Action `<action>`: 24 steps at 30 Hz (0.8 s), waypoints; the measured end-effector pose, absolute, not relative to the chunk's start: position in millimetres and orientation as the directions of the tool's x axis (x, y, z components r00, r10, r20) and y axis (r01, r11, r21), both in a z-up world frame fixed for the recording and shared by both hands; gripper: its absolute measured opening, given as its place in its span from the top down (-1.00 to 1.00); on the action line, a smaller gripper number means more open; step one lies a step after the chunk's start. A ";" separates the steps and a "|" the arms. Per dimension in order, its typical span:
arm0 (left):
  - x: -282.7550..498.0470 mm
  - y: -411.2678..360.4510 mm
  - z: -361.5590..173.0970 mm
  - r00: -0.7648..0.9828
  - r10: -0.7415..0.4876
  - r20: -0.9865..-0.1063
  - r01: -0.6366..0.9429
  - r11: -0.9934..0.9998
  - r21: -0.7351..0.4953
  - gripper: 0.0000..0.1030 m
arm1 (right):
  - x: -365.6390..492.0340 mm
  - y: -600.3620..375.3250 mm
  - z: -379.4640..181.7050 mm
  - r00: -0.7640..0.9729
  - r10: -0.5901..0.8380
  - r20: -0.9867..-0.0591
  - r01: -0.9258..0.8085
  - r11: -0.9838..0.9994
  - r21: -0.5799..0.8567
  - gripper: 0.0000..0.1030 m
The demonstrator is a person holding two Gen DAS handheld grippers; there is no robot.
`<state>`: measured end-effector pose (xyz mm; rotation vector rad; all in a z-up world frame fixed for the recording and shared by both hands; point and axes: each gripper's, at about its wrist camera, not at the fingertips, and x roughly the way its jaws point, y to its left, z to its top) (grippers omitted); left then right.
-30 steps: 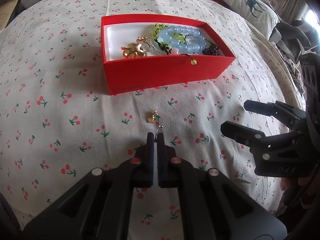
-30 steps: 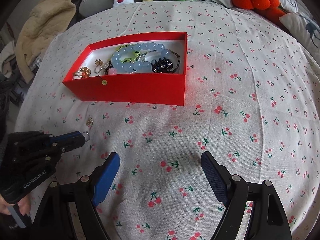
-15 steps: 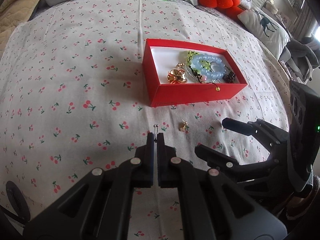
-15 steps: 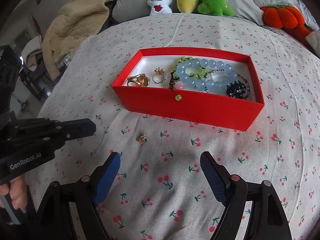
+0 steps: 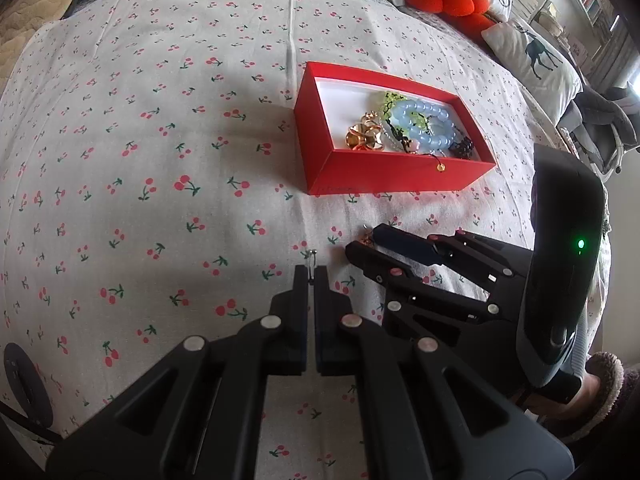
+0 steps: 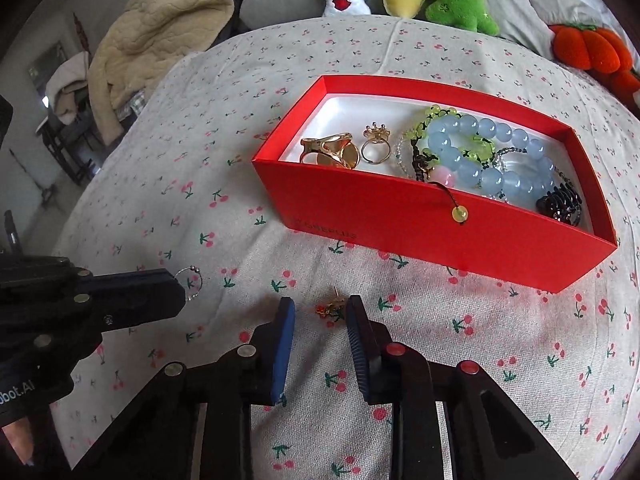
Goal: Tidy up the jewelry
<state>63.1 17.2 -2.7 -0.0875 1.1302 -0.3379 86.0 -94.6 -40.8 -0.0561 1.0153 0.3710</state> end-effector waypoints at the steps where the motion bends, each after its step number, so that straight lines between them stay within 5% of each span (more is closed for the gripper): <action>1: 62.6 17.2 -2.8 0.382 -0.308 -0.872 0.219 0.946 -0.238 0.94 | 86.7 -94.8 -41.1 0.470 0.277 -0.838 -0.326 0.937 0.127 0.59; 7: 58.9 14.0 -3.7 0.377 -0.308 -0.874 0.227 0.945 -0.235 0.94 | 91.5 -98.9 -41.2 0.462 0.289 -0.839 -0.300 0.941 0.159 0.80; 24: 56.8 4.4 11.9 0.407 -0.339 -0.848 0.252 0.934 -0.252 0.94 | 77.1 -138.7 -3.2 0.501 0.306 -0.809 -0.258 0.946 0.198 0.83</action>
